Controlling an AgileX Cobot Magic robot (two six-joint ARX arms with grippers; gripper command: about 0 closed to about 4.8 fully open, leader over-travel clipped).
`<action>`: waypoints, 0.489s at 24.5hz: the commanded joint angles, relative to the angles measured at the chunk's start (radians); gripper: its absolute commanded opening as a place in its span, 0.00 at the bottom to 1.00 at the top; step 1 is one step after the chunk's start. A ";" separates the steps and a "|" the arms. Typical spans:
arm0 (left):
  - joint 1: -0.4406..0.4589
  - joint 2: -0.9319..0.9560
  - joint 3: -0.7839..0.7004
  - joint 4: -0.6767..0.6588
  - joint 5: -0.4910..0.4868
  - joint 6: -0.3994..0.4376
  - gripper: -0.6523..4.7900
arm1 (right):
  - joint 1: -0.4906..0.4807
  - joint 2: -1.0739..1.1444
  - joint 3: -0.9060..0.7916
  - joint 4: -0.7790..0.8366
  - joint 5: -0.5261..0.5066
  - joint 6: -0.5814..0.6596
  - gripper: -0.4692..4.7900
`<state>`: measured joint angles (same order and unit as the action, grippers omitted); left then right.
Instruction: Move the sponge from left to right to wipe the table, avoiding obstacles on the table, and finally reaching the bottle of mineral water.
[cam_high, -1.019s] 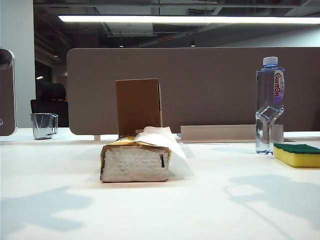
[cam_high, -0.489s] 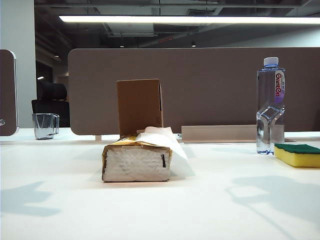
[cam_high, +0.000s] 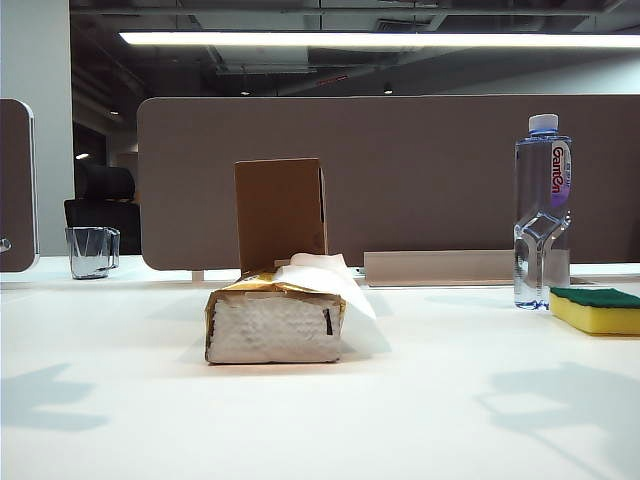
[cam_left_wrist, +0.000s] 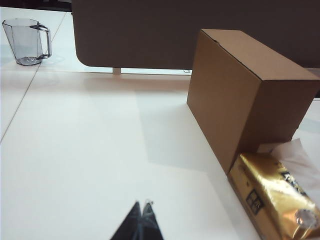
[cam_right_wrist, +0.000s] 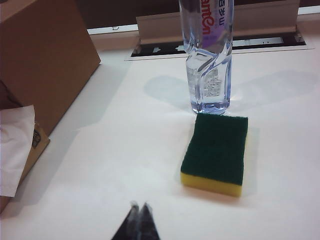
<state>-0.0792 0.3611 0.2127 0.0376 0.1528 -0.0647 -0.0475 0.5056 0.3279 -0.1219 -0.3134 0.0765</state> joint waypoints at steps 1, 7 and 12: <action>0.000 -0.002 -0.035 0.032 -0.003 0.003 0.11 | 0.000 -0.048 -0.041 0.015 0.010 0.018 0.08; 0.000 -0.012 -0.098 0.085 -0.018 0.004 0.11 | 0.000 -0.108 -0.122 0.025 0.047 0.022 0.08; 0.000 -0.014 -0.115 0.096 -0.018 0.005 0.11 | 0.000 -0.124 -0.170 0.066 0.048 0.021 0.08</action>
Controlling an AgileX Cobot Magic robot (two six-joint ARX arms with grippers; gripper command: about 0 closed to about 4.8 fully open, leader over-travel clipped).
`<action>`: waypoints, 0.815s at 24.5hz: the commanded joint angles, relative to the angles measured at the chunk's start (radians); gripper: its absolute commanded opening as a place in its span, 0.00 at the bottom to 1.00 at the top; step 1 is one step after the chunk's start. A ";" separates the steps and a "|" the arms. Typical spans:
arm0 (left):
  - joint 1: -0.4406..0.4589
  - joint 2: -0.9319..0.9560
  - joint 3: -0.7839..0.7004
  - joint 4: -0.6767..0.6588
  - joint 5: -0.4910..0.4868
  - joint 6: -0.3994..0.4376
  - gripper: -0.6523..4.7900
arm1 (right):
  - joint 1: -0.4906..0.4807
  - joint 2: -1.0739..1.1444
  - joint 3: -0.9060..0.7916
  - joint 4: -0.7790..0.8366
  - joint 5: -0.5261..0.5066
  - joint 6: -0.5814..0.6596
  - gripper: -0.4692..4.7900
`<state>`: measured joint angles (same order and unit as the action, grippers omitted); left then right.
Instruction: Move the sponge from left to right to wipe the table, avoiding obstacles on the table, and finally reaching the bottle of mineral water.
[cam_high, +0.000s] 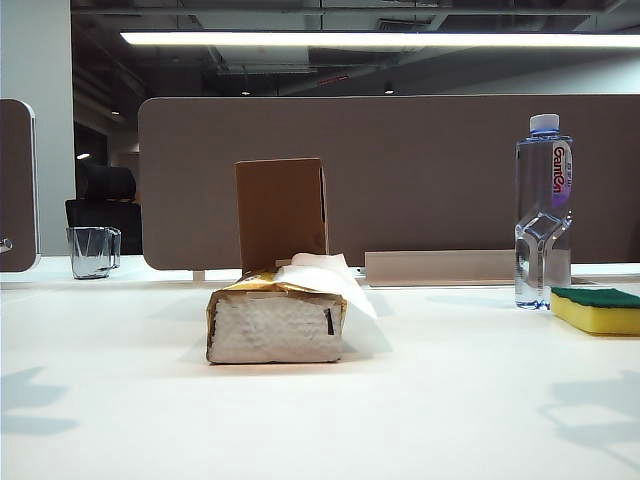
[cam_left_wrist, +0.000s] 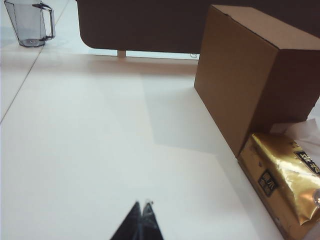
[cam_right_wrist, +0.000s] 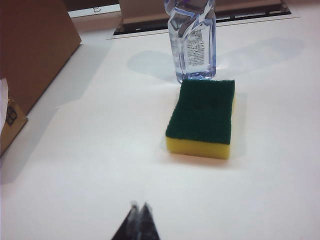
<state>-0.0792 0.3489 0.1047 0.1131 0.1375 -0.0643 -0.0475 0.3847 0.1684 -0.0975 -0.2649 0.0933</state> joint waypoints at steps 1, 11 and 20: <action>0.000 -0.005 -0.010 0.023 -0.003 0.005 0.11 | 0.000 -0.005 -0.018 0.049 -0.002 0.003 0.08; 0.000 -0.146 -0.098 0.024 -0.003 0.005 0.11 | 0.000 -0.087 -0.086 0.080 -0.007 -0.021 0.08; 0.000 -0.288 -0.097 -0.051 -0.005 0.003 0.11 | 0.000 -0.249 -0.161 0.067 -0.027 -0.023 0.08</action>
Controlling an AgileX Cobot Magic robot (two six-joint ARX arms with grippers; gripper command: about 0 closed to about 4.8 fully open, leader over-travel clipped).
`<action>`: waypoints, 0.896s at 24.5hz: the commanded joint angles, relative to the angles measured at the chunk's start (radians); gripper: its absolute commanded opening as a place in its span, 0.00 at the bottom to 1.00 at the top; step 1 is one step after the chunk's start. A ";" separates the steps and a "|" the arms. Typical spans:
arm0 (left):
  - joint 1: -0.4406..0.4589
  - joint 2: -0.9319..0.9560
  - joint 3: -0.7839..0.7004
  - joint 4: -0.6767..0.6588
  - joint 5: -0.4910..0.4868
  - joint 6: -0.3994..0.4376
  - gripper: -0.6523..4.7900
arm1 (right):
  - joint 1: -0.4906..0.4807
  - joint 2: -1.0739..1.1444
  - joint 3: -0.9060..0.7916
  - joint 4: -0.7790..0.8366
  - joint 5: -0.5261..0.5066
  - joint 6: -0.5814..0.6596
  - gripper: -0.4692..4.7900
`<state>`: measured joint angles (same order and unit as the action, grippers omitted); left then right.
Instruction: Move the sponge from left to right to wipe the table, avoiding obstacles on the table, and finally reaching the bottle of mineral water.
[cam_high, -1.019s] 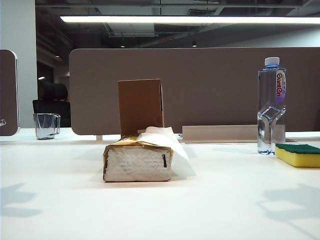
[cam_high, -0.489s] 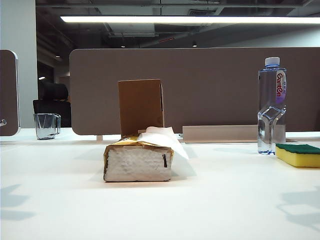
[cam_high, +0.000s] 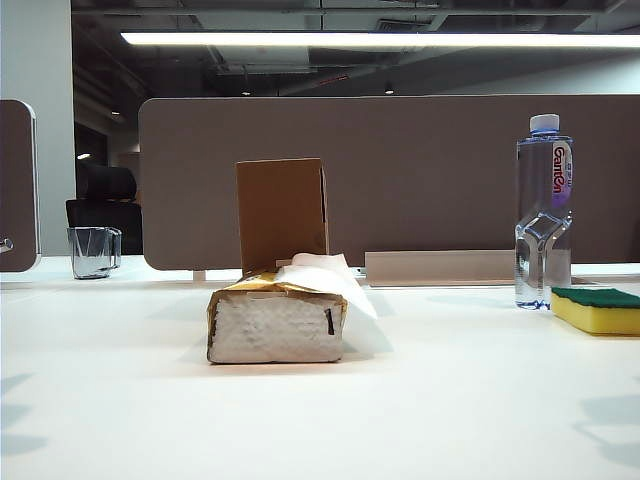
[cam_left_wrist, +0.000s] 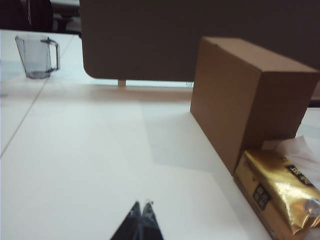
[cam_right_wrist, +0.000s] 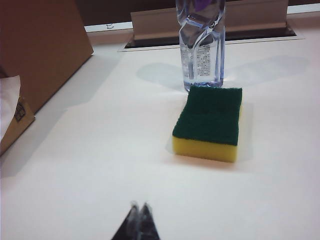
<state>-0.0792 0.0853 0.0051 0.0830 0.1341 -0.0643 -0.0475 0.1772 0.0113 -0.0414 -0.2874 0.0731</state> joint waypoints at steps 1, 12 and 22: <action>0.000 -0.042 0.003 -0.048 0.001 0.002 0.11 | 0.000 -0.076 -0.006 0.008 -0.006 -0.002 0.08; 0.000 -0.063 0.003 -0.158 0.000 0.000 0.11 | 0.000 -0.175 -0.008 -0.109 -0.007 -0.006 0.08; 0.000 -0.063 0.003 -0.183 -0.002 0.004 0.11 | 0.000 -0.175 -0.008 -0.110 -0.003 0.000 0.08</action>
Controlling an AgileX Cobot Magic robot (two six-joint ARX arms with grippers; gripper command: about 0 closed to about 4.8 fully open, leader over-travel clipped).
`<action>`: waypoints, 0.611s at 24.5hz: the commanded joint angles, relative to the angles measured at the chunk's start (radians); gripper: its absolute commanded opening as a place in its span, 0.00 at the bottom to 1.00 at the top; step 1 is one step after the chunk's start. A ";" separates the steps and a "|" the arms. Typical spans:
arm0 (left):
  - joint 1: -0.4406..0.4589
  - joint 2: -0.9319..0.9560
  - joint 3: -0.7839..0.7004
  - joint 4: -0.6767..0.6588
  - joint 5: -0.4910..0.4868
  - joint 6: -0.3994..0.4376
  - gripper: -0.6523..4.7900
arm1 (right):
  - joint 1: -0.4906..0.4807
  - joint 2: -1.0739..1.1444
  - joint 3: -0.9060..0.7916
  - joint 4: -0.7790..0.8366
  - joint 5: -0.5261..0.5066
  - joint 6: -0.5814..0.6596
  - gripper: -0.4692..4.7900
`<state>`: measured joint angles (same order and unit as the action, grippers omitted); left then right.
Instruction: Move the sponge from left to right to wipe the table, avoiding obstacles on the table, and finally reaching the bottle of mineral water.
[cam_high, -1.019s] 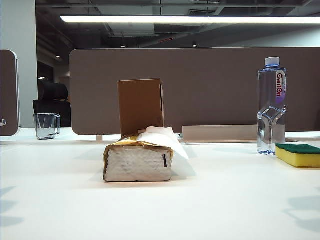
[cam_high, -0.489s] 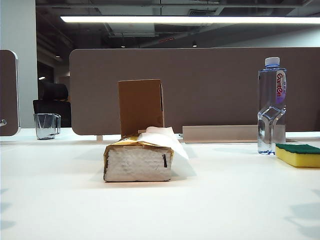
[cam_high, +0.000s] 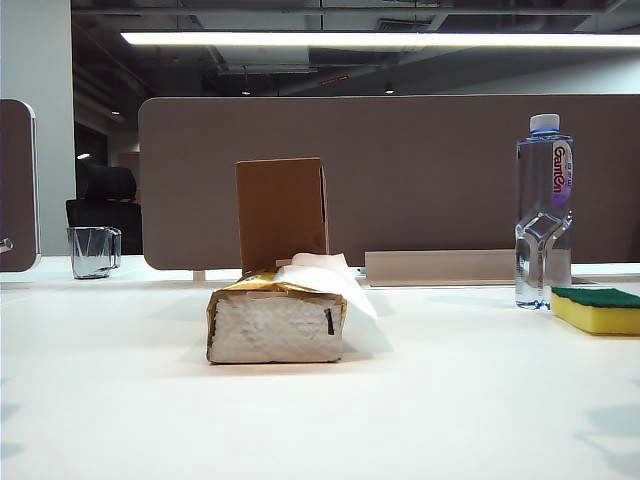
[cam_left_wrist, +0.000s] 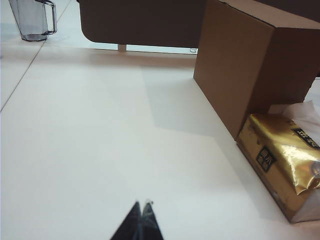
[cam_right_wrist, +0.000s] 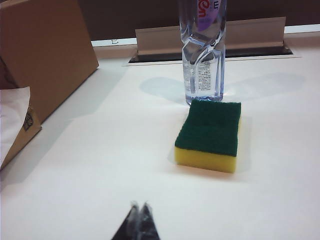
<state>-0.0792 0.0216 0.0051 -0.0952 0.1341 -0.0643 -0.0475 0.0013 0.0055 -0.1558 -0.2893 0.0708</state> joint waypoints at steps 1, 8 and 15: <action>0.000 0.000 0.003 -0.011 -0.002 0.004 0.11 | 0.000 0.000 -0.002 0.004 -0.002 0.003 0.08; 0.000 0.000 0.003 -0.031 0.001 0.004 0.11 | 0.000 0.001 -0.002 0.005 -0.002 0.004 0.08; 0.000 0.000 0.003 -0.031 0.001 0.004 0.11 | 0.000 0.001 -0.002 0.005 -0.001 0.004 0.08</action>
<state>-0.0792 0.0212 0.0051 -0.1322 0.1345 -0.0643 -0.0475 0.0013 0.0055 -0.1558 -0.2893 0.0711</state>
